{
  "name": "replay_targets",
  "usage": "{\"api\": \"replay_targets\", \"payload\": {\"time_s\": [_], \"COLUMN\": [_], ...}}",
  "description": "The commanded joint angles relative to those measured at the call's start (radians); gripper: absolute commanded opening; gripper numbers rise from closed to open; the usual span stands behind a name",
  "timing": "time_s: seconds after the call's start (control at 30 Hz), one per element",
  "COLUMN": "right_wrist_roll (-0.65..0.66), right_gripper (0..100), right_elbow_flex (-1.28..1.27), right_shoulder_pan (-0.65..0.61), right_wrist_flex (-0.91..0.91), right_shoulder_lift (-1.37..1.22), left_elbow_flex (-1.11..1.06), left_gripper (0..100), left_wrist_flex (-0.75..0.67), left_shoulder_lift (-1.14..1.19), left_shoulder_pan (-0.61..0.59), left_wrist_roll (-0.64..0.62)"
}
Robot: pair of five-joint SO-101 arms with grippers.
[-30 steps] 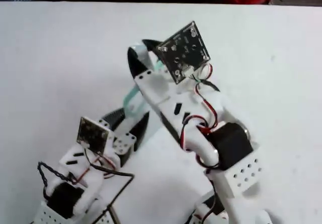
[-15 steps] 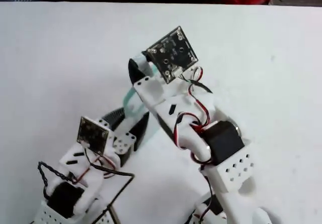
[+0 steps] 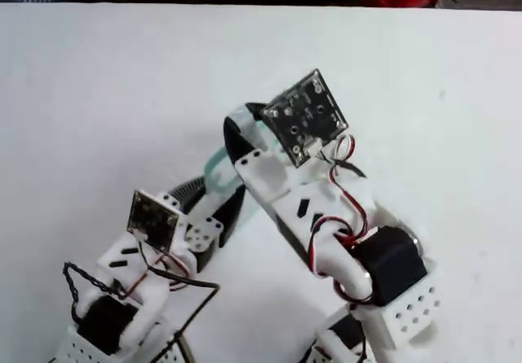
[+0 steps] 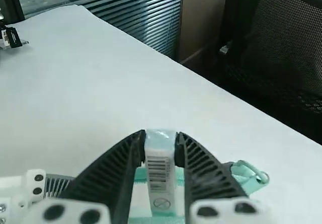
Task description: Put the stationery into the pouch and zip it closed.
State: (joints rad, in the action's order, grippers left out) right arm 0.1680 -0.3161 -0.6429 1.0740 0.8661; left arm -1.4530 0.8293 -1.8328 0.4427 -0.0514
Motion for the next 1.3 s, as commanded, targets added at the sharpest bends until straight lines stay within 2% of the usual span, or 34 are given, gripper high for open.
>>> {"api": "replay_targets", "payload": {"time_s": [0.0, 0.17, 0.5, 0.57, 0.7, 0.8, 0.9, 1.0, 1.13, 1.27], "right_wrist_roll": [0.021, 0.138, 0.141, 0.140, 0.150, 0.150, 0.146, 0.141, 0.141, 0.140], "right_gripper": [1.8, 1.8, 2.8, 9.2, 29.9, 29.6, 23.6, 19.3, 18.3, 18.2], "right_elbow_flex": [-0.040, -0.132, -0.126, -0.124, -0.124, -0.124, -0.075, 0.005, 0.077, 0.080], "right_shoulder_pan": [-0.005, -0.005, -0.004, -0.004, -0.005, 0.001, 0.084, 0.220, 0.423, 0.591], "right_wrist_flex": [-0.015, -0.031, -0.030, -0.030, -0.030, -0.031, -0.030, -0.007, 0.085, 0.101], "right_shoulder_lift": [0.004, 0.013, 0.012, 0.013, 0.039, 0.073, 0.094, 0.073, -0.018, -0.122], "left_elbow_flex": [0.005, 0.003, 0.006, 0.006, 0.005, 0.005, 0.003, 0.002, 0.002, 0.003], "left_gripper": [14, 14, 14, 14, 14, 14, 14, 14, 14, 14], "left_wrist_flex": [-0.002, -0.002, -0.002, -0.002, -0.002, -0.002, -0.002, -0.002, -0.002, -0.002], "left_shoulder_lift": [0.005, 0.005, 0.005, 0.005, 0.005, 0.005, 0.005, 0.005, 0.005, 0.005], "left_shoulder_pan": [0.001, 0.001, 0.001, 0.001, 0.001, 0.001, 0.001, 0.001, 0.001, 0.002], "left_wrist_roll": [-0.018, -0.018, -0.018, -0.018, -0.017, -0.015, -0.015, -0.014, -0.012, -0.012]}}
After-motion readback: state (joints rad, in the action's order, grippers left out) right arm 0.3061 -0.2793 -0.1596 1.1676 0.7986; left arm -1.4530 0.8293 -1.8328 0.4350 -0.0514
